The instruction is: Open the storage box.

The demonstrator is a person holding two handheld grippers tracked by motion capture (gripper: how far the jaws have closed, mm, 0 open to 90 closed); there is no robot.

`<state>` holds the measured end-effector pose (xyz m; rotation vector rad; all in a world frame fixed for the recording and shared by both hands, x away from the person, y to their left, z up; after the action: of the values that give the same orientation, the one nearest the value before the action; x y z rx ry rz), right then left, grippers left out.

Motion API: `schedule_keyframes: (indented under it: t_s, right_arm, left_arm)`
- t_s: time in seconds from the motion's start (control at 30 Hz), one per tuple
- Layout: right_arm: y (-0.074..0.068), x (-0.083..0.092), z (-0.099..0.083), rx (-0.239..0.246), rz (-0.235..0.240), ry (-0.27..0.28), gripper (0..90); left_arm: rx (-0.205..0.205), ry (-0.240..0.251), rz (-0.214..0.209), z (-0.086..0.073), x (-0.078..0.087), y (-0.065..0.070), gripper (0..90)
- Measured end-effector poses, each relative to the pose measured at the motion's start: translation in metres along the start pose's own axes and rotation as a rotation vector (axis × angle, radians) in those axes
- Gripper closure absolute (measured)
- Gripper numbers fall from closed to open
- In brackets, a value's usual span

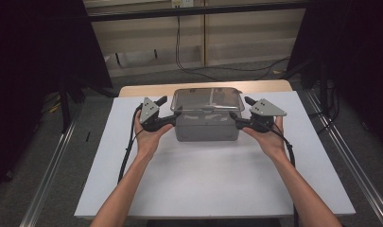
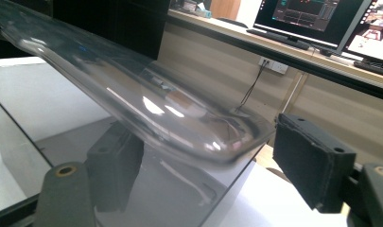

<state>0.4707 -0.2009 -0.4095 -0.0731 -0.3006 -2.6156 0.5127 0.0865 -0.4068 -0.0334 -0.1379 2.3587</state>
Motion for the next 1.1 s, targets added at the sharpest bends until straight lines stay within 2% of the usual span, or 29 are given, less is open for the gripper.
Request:
schedule_keyframes:
  t_s: [0.13, 0.17, 0.27, 0.33, 0.57, 0.67, 0.8, 0.93, 1.1]
  right_arm:
    - [0.003, -0.001, -0.001, 0.005, 0.000, 0.002, 31.4]
    - [0.004, -0.001, -0.001, 0.003, 0.004, 0.005, 33.0]
    - [0.005, -0.003, 0.004, 0.009, 0.012, 0.003, 34.4]
    - [0.006, -0.005, 0.007, 0.014, 0.018, 0.008, 38.0]
    - [0.008, -0.008, 0.011, 0.017, 0.027, 0.026, 46.1]
    - [0.008, -0.011, 0.014, 0.029, 0.033, 0.026, 48.3]
    - [0.007, -0.015, 0.019, 0.034, 0.039, 0.040, 53.0]
    - [0.008, -0.016, 0.019, 0.025, 0.036, 0.062, 53.0]
    - [0.010, -0.018, 0.021, 0.022, 0.045, 0.061, 53.2]
  left_arm:
    - [0.002, 0.003, 0.008, 0.002, -0.002, -0.001, 28.8]
    - [-0.005, -0.008, 0.003, 0.001, -0.003, -0.002, 29.4]
    - [0.009, -0.015, -0.004, 0.002, -0.005, -0.002, 29.3]
    - [0.015, -0.007, -0.014, 0.004, -0.006, -0.002, 33.1]
    - [-0.010, -0.007, -0.049, 0.004, -0.009, -0.001, 40.9]
    - [-0.007, 0.002, -0.052, 0.005, -0.011, -0.002, 43.9]
    - [-0.027, -0.001, -0.054, 0.011, -0.013, -0.003, 47.2]
    - [-0.035, -0.005, -0.054, 0.014, -0.016, -0.005, 48.9]
    - [-0.040, -0.008, -0.052, 0.013, -0.021, -0.006, 49.6]
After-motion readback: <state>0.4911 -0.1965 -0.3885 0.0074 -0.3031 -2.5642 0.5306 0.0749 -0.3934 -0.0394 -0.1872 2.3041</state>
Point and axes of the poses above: each handheld gripper's, and its own axes: x roughly backward along the jaws, z roughly out of its top, y roughly to its right, the point moved 6 cm from there along -x, roughly forward along the jaws, and after that the axes turned 6 degrees about y, right-handed, at the moved point
